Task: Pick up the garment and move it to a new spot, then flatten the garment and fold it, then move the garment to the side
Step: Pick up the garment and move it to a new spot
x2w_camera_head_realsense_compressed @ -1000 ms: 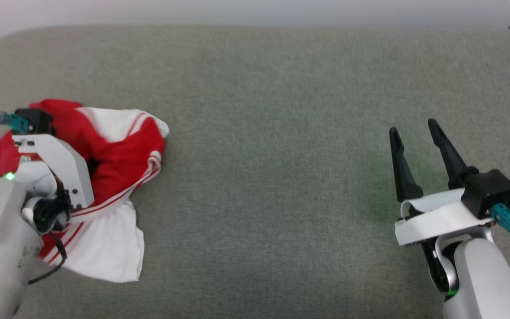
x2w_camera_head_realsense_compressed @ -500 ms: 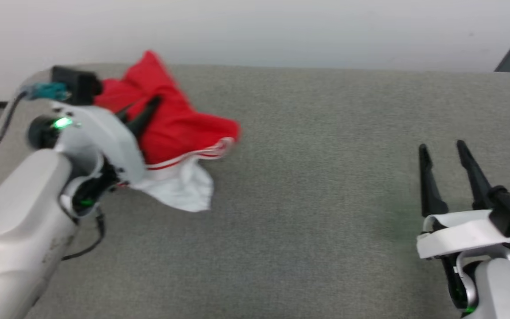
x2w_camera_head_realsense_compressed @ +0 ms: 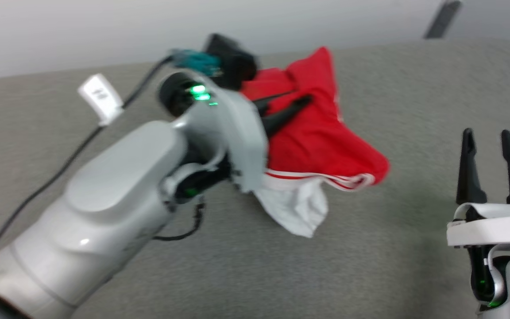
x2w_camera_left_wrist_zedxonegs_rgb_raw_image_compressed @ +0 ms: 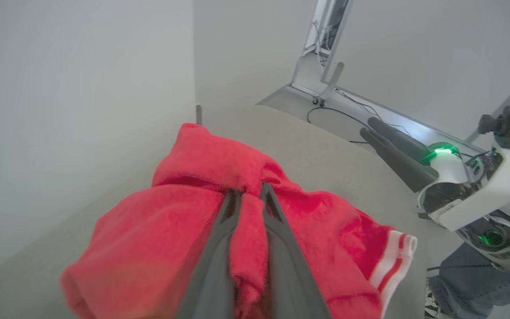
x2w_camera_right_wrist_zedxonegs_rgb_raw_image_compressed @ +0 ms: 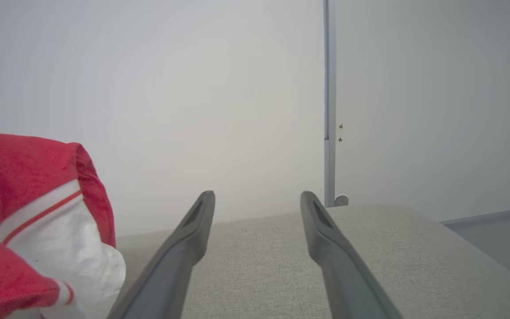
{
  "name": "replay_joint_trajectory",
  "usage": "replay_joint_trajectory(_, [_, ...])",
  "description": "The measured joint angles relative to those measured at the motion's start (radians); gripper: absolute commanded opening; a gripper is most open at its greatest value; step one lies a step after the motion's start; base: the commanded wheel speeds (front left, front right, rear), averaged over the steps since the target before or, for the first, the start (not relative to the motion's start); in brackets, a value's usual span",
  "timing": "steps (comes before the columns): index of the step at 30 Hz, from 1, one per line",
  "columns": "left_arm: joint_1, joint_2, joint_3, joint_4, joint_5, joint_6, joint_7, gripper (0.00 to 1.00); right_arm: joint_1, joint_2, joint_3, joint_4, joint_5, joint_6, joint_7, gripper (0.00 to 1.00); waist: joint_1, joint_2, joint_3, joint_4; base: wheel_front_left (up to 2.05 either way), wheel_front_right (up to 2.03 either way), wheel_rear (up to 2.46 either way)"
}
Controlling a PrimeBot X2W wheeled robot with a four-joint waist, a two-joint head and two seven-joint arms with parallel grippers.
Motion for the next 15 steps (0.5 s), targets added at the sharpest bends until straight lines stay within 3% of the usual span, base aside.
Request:
replay_joint_trajectory(3, [-0.051,-0.039,-0.051,0.035,-0.001,0.0,-0.015,0.0,-0.006,0.0,-0.006,-0.004,0.025,0.0,0.0,1.0,0.0,0.0,0.02,-0.05,0.0,0.0,0.0])
replay_joint_trajectory(6, [-0.092,-0.042,-0.115,0.074,-0.006,0.0,-0.021,0.0,-0.006,-0.001,-0.009,-0.007,0.049,0.0,0.0,1.0,0.0,0.0,0.04,-0.101,0.0,0.0,0.0])
replay_joint_trajectory(10, [-0.103,0.005,-0.228,0.13,-0.022,0.0,-0.012,0.0,-0.005,-0.001,-0.014,-0.007,0.079,0.0,0.0,1.0,0.0,0.0,0.07,-0.165,0.0,0.0,0.0])
replay_joint_trajectory(15, [-0.117,0.076,-0.29,0.218,-0.013,0.0,-0.009,0.0,-0.005,-0.001,-0.01,-0.008,0.114,0.0,0.0,1.0,0.0,0.0,0.111,-0.224,0.0,0.0,0.0])
